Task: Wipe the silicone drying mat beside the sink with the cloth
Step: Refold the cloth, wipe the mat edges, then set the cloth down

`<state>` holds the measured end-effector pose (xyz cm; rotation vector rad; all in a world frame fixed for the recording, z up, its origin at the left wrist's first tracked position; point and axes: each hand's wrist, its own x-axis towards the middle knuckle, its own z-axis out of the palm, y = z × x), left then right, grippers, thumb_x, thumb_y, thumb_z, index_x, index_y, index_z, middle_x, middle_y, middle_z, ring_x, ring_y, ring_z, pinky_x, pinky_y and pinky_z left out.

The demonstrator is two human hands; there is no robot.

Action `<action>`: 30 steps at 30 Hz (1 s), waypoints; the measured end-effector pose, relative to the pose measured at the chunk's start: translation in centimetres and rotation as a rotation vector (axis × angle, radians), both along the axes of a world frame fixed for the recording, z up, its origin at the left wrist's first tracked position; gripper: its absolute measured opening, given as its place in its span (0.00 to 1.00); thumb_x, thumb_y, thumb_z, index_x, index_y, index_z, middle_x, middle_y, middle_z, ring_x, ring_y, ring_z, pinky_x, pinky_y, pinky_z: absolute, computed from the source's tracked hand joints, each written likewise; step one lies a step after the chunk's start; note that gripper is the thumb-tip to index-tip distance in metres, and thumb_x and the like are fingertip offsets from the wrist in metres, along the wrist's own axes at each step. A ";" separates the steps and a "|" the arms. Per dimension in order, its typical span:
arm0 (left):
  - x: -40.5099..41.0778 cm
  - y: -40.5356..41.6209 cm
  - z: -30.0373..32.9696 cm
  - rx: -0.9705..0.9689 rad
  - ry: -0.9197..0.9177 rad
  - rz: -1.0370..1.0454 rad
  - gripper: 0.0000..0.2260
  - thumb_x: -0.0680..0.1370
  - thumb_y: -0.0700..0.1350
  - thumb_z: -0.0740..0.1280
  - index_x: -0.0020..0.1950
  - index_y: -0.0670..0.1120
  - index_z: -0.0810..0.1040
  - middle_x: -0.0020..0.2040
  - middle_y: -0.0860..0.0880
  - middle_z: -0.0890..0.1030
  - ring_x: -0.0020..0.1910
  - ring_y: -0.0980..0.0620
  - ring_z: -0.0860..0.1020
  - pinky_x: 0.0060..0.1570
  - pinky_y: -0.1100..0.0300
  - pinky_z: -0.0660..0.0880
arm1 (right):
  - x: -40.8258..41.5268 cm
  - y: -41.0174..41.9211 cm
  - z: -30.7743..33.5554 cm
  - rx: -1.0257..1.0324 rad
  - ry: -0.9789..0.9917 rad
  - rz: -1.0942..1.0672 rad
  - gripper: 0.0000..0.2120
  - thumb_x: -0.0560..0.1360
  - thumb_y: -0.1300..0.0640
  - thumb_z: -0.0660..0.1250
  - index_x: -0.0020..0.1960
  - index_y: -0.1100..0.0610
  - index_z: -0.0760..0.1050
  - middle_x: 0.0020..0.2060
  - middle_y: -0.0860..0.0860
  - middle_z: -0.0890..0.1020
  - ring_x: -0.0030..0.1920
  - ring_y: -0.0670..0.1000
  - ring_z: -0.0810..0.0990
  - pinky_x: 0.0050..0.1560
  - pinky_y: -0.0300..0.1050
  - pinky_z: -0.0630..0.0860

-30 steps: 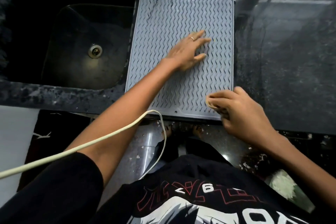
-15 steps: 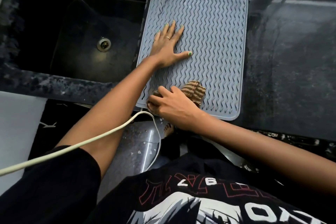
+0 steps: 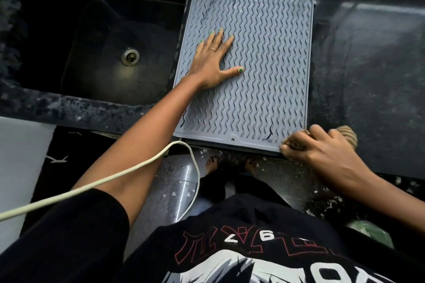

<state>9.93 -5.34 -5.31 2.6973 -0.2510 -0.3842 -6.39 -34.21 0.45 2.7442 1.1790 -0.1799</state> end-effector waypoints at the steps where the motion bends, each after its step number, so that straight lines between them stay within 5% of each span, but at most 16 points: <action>1: 0.0 0.0 0.2 -0.002 0.008 0.001 0.39 0.76 0.66 0.61 0.80 0.54 0.48 0.81 0.48 0.43 0.79 0.48 0.41 0.76 0.51 0.38 | 0.1 -0.5 0.3 -0.014 0.012 -0.018 0.23 0.61 0.65 0.68 0.55 0.51 0.79 0.46 0.54 0.78 0.43 0.56 0.66 0.31 0.51 0.67; 6: 0.2 0.2 2.2 -0.165 0.122 0.054 0.28 0.81 0.60 0.55 0.79 0.51 0.57 0.81 0.48 0.49 0.80 0.49 0.46 0.78 0.47 0.43 | 2.1 0.4 2.5 -0.221 0.162 -0.071 0.18 0.69 0.58 0.68 0.55 0.40 0.76 0.54 0.45 0.73 0.49 0.52 0.67 0.36 0.46 0.65; 9: 1.1 1.3 4.5 -0.488 0.288 0.174 0.28 0.83 0.60 0.43 0.75 0.47 0.66 0.78 0.47 0.61 0.77 0.49 0.59 0.77 0.44 0.52 | 4.3 4.1 3.9 0.071 0.190 -0.105 0.18 0.68 0.61 0.72 0.53 0.43 0.80 0.51 0.47 0.77 0.44 0.50 0.68 0.34 0.44 0.67; 14: 2.8 3.7 7.3 -0.602 0.311 0.316 0.31 0.82 0.62 0.39 0.72 0.50 0.71 0.71 0.47 0.72 0.68 0.50 0.71 0.72 0.50 0.63 | 6.3 15.4 2.6 0.360 0.134 0.161 0.17 0.77 0.61 0.60 0.61 0.47 0.76 0.56 0.51 0.76 0.48 0.50 0.66 0.41 0.44 0.66; 20: 2.7 5.6 7.6 -0.661 0.284 0.401 0.31 0.81 0.63 0.39 0.67 0.52 0.75 0.64 0.51 0.77 0.61 0.52 0.76 0.66 0.50 0.67 | 6.0 21.6 -1.3 0.118 -0.018 0.523 0.17 0.80 0.60 0.49 0.60 0.53 0.73 0.57 0.52 0.76 0.53 0.55 0.74 0.39 0.48 0.65; 25: 2.6 6.6 7.2 -0.738 0.257 0.485 0.31 0.82 0.62 0.40 0.66 0.51 0.76 0.64 0.50 0.77 0.61 0.52 0.76 0.63 0.54 0.68 | 8.9 21.1 -1.9 0.030 -0.073 0.543 0.18 0.78 0.58 0.51 0.60 0.47 0.74 0.59 0.51 0.75 0.55 0.55 0.73 0.41 0.49 0.67; 28: 2.9 6.9 6.9 -0.759 0.215 0.521 0.30 0.82 0.61 0.40 0.66 0.51 0.76 0.62 0.52 0.78 0.60 0.53 0.76 0.61 0.55 0.67 | 10.8 21.3 -1.5 0.005 -0.087 0.550 0.24 0.77 0.57 0.43 0.63 0.45 0.73 0.61 0.53 0.73 0.57 0.56 0.71 0.44 0.50 0.68; 30: 3.4 6.9 6.9 -0.777 0.179 0.544 0.29 0.83 0.61 0.41 0.67 0.50 0.75 0.61 0.52 0.78 0.59 0.53 0.77 0.59 0.56 0.68 | 12.3 21.5 -1.3 -0.005 -0.110 0.517 0.21 0.77 0.56 0.49 0.63 0.45 0.73 0.61 0.53 0.73 0.57 0.56 0.71 0.45 0.51 0.68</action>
